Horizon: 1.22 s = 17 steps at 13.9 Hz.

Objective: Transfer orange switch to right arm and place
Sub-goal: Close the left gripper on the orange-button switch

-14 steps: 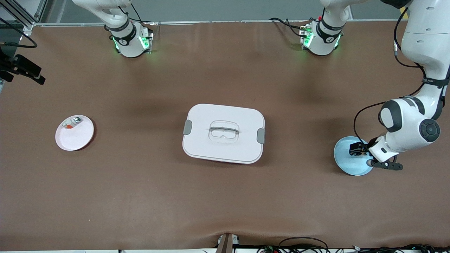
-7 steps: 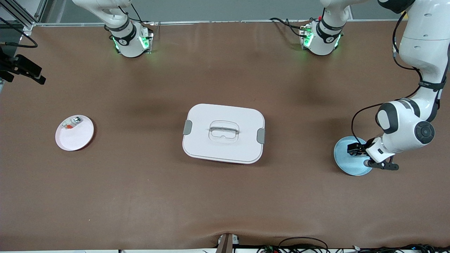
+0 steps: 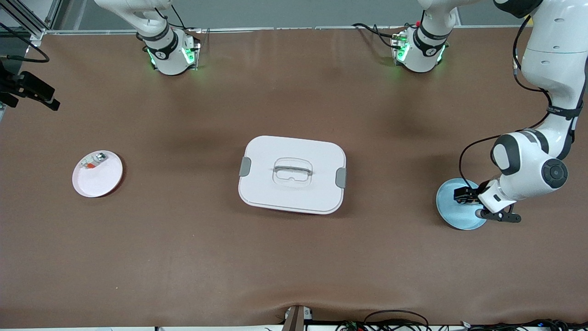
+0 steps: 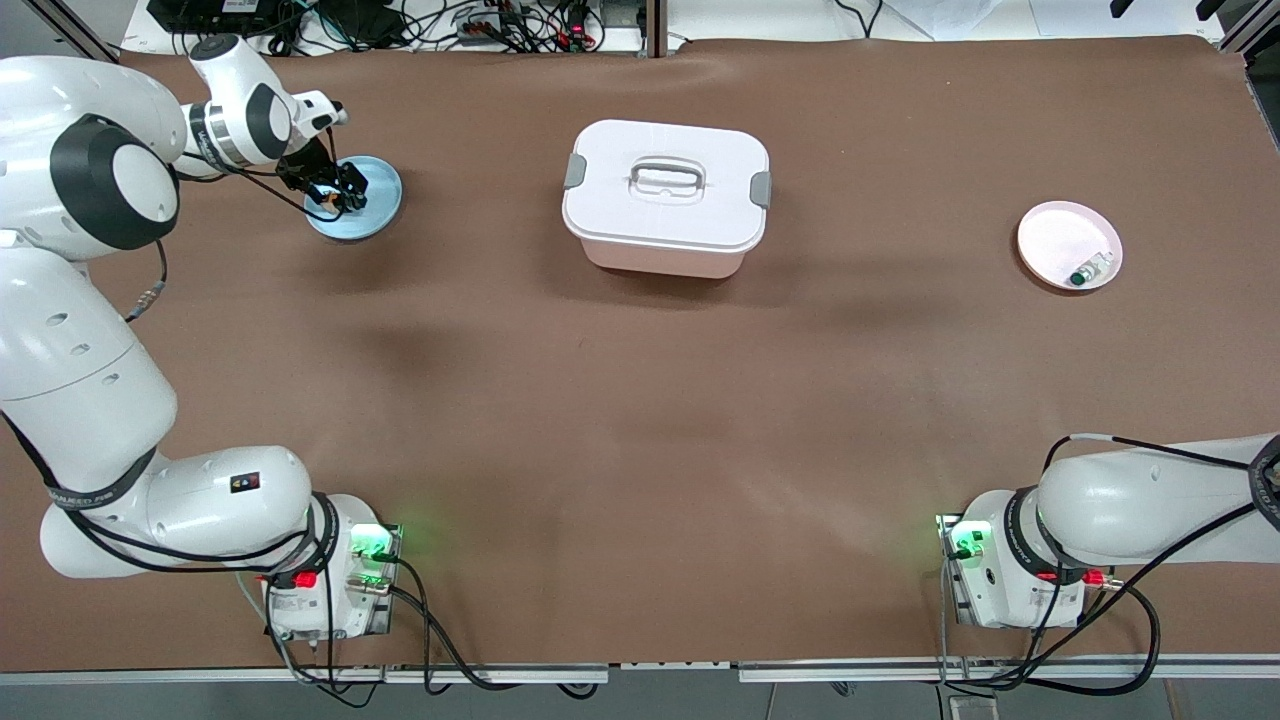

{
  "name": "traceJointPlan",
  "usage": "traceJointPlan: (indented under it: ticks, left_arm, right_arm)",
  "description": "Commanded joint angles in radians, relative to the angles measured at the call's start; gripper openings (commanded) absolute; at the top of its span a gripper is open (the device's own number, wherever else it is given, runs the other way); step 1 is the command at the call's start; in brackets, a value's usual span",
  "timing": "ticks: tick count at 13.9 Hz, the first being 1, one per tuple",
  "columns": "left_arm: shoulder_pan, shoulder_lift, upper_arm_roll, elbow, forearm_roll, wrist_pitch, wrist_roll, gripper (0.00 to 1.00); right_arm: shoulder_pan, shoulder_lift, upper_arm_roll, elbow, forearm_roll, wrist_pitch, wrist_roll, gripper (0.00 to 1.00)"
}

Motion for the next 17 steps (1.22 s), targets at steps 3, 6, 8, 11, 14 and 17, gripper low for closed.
traceJointPlan:
  ticks: [3,6,8,11,14,17]
  left_arm:
    - [0.001,0.007,-0.005,0.007,-0.017,0.009,-0.027,0.43]
    - [-0.003,0.004,-0.006,0.007,-0.017,0.009,-0.039,0.35]
    - [-0.005,-0.007,-0.006,0.007,-0.017,0.003,-0.043,0.35]
    - [-0.009,-0.027,-0.008,0.012,-0.017,-0.003,-0.059,0.35]
    - [-0.009,-0.05,-0.017,0.018,-0.017,-0.005,-0.078,0.35]
    - [-0.009,-0.111,-0.017,0.021,-0.017,-0.09,-0.118,0.35]
  right_arm:
    - [0.0,-0.025,0.003,-0.021,-0.005,0.009,-0.003,1.0]
    - [0.0,-0.025,0.003,-0.021,-0.005,0.004,-0.003,1.0]
    - [0.002,-0.025,0.003,-0.02,-0.005,0.004,-0.003,1.0]
    - [-0.005,-0.025,0.002,-0.02,-0.005,0.003,-0.003,1.0]
    - [-0.018,-0.025,0.0,-0.021,-0.002,0.004,-0.005,1.0]
    - [-0.014,-0.025,0.002,-0.021,0.001,0.001,-0.003,1.0]
